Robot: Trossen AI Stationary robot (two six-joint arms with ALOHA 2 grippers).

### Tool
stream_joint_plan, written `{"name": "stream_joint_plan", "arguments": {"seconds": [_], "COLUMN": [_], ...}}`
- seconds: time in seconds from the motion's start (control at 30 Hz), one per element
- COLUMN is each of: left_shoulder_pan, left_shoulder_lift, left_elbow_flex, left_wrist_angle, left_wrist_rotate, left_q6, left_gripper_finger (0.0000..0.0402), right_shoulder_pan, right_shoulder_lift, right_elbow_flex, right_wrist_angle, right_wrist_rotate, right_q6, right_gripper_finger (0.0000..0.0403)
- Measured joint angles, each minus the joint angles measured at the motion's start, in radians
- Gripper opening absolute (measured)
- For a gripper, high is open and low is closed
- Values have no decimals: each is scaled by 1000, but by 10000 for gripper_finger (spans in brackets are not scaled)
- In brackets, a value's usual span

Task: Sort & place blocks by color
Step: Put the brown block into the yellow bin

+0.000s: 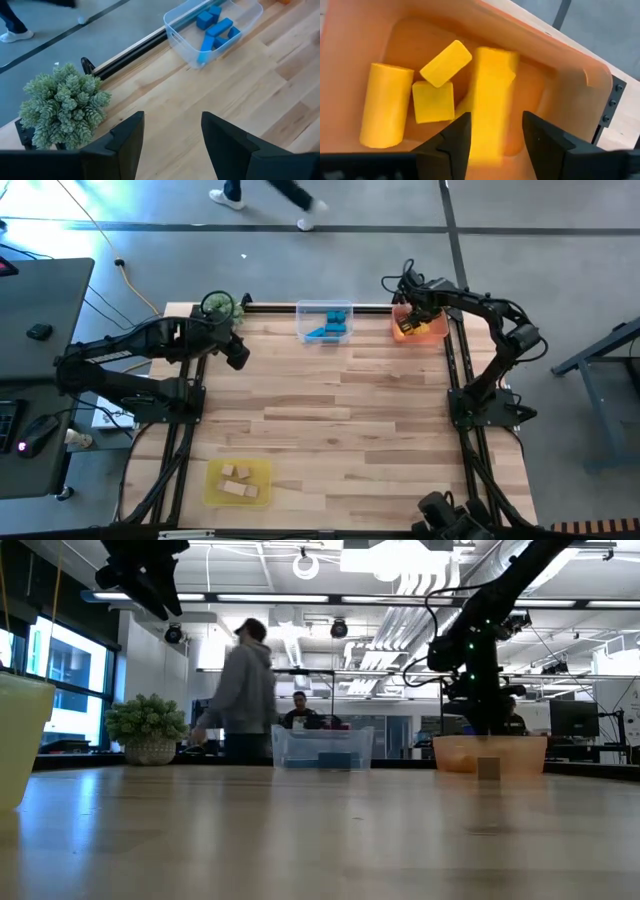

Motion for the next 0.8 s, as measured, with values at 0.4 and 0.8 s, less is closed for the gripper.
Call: {"name": "stream_joint_plan", "arguments": {"seconds": [0.4,0.8], "left_shoulder_pan": [8,8], "left_shoulder_lift": [0,0], "left_elbow_flex": [0,0], "left_wrist_angle": [-1,-1], "left_wrist_rotate": [21,21], "left_q6": [0,78], "left_gripper_finger": [188,188], "right_shoulder_pan": [24,215], "right_shoulder_lift": [-24,-194], "right_elbow_flex": [92,93], "right_wrist_angle": [-149,-201], "right_wrist_rotate": [-90,-223], "right_q6": [74,295], "right_gripper_finger": [175,177]}}
